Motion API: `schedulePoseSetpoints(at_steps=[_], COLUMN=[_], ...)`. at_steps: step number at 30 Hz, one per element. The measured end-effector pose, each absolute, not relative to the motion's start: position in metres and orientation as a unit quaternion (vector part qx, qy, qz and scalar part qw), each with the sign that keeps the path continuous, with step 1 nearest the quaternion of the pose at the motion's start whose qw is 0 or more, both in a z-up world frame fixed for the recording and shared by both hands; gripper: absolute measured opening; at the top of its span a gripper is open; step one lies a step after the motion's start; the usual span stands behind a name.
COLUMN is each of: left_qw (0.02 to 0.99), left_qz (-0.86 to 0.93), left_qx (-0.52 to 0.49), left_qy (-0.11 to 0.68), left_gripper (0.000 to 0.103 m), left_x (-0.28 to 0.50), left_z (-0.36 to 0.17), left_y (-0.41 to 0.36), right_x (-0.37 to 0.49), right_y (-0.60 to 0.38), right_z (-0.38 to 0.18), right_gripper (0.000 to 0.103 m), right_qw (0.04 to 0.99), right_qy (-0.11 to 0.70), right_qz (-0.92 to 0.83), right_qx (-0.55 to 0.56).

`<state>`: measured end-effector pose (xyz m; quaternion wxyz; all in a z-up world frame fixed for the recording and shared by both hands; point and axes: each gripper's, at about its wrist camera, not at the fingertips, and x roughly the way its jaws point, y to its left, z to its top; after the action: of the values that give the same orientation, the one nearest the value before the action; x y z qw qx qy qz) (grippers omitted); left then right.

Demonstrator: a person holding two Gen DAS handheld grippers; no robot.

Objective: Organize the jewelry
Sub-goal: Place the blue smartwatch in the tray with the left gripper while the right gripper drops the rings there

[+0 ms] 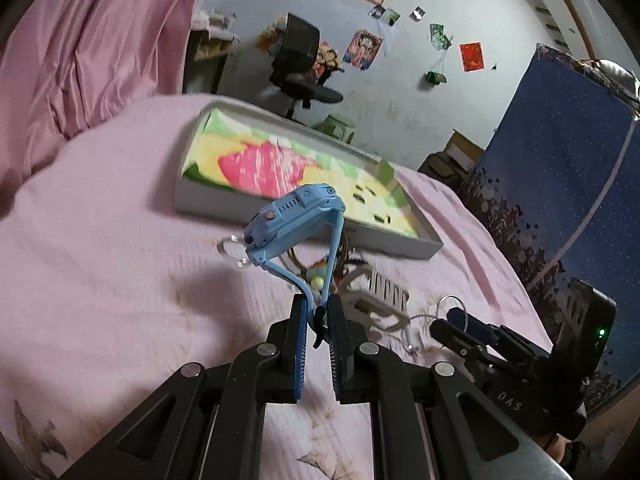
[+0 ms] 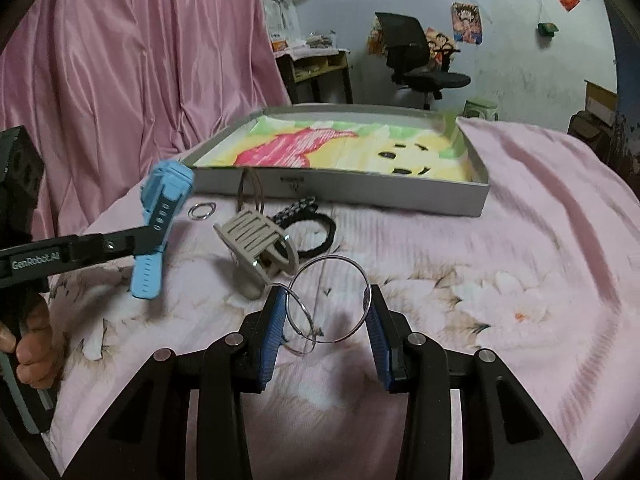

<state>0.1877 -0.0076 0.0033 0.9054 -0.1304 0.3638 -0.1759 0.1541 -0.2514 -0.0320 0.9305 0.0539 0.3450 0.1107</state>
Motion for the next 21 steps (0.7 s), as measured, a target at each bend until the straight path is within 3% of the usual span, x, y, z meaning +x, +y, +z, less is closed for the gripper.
schedulePoseSetpoints(at_steps=[12, 21], left_qw=[0.928, 0.911], left_qz=[-0.176, -0.146], left_qx=[-0.101, -0.111], left_qy=[0.314, 0.37], left_gripper=[0.01, 0.01], left_x=[0.252, 0.33], left_z=[0.041, 0.016], left_y=[-0.017, -0.016], right_x=[0.188, 0.282], right_y=[-0.263, -0.244], right_z=[0.016, 0.018], right_gripper=[0.036, 0.036], right_qw=[0.955, 0.956], right_qy=[0.262, 0.258], right_qz=[0.109, 0.117], right_qx=[0.081, 0.082])
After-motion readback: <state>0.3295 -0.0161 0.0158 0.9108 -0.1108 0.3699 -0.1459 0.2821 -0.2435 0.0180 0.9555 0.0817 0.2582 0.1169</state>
